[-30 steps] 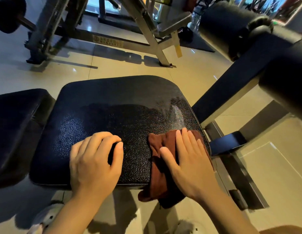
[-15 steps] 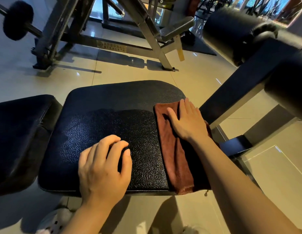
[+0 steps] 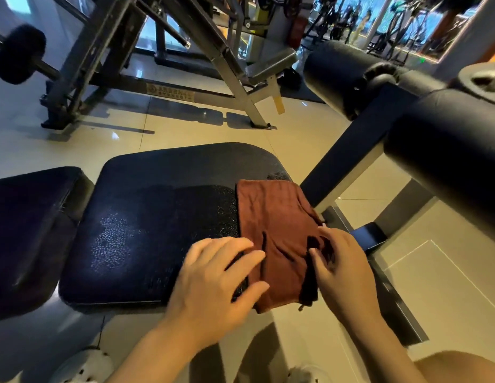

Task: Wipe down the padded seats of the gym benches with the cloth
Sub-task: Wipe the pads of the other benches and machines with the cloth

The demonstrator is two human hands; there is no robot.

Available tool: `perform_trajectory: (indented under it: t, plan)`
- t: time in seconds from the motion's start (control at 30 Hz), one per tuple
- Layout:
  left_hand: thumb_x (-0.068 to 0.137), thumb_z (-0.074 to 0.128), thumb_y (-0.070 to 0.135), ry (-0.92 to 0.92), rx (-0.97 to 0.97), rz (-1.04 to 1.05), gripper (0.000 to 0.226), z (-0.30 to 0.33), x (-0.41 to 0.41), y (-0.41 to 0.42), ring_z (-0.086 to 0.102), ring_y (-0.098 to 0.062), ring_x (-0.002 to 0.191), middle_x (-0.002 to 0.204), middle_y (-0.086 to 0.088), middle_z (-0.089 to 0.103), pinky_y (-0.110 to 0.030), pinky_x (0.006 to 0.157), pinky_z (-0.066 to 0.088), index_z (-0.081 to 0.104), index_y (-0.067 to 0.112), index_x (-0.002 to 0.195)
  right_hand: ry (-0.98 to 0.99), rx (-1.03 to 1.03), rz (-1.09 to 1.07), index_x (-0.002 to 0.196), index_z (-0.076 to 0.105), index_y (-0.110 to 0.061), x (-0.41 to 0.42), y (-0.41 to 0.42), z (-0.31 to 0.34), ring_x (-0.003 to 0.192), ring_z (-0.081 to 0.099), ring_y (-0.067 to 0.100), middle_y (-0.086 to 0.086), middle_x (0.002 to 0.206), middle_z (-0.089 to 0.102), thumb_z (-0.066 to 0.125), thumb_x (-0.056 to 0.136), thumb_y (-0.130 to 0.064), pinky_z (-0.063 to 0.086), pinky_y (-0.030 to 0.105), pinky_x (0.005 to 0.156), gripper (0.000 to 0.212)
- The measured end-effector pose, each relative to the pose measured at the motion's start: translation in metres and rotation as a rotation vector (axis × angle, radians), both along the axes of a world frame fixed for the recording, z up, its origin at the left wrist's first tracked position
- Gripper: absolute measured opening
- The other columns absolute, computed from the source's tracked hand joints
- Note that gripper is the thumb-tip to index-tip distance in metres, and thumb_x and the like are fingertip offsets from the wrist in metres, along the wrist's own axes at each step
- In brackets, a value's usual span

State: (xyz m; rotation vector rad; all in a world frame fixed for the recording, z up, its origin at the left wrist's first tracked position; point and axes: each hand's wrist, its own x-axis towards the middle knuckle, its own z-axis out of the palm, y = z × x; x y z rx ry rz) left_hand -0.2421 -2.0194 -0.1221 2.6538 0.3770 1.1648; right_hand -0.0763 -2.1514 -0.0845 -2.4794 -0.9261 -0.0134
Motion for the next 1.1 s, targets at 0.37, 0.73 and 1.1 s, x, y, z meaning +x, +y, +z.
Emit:
perform_trajectory:
  t: [0.37, 0.73, 1.1]
  plan:
    - [0.08, 0.066, 0.02, 0.11, -0.308, -0.08, 0.002, 0.012, 0.007, -0.026, 0.058, -0.01, 0.072, 0.079, 0.01, 0.062, -0.027, 0.063, 0.049, 0.066, 0.019, 0.079, 0.152, 0.311, -0.108, 0.1, 0.057, -0.027, 0.0, -0.002, 0.034, 0.097, 0.053, 0.014, -0.002, 0.111, 0.058, 0.055, 0.098, -0.014, 0.044, 0.027, 0.082, 0.013]
    - [0.083, 0.071, 0.009, 0.105, -0.472, 0.044, 0.025, 0.03, -0.01, -0.03, 0.056, -0.007, 0.079, 0.077, 0.02, 0.055, -0.034, 0.069, 0.049, 0.061, 0.032, 0.089, 0.487, 0.22, -0.007, 0.112, 0.052, -0.031, -0.002, -0.022, 0.029, 0.092, 0.053, 0.008, -0.003, 0.121, 0.055, 0.065, 0.091, -0.015, 0.045, 0.014, 0.064, 0.029]
    - [0.085, 0.058, 0.029, 0.163, -0.334, 0.007, 0.011, 0.021, -0.029, -0.008, 0.056, -0.003, 0.083, 0.089, 0.019, 0.061, -0.024, 0.073, 0.045, 0.067, 0.029, 0.091, 0.257, 0.013, 0.035, 0.125, 0.06, -0.024, 0.002, -0.027, 0.025, 0.112, 0.048, 0.008, -0.005, 0.137, 0.053, 0.059, 0.094, -0.011, 0.04, 0.024, 0.09, 0.034]
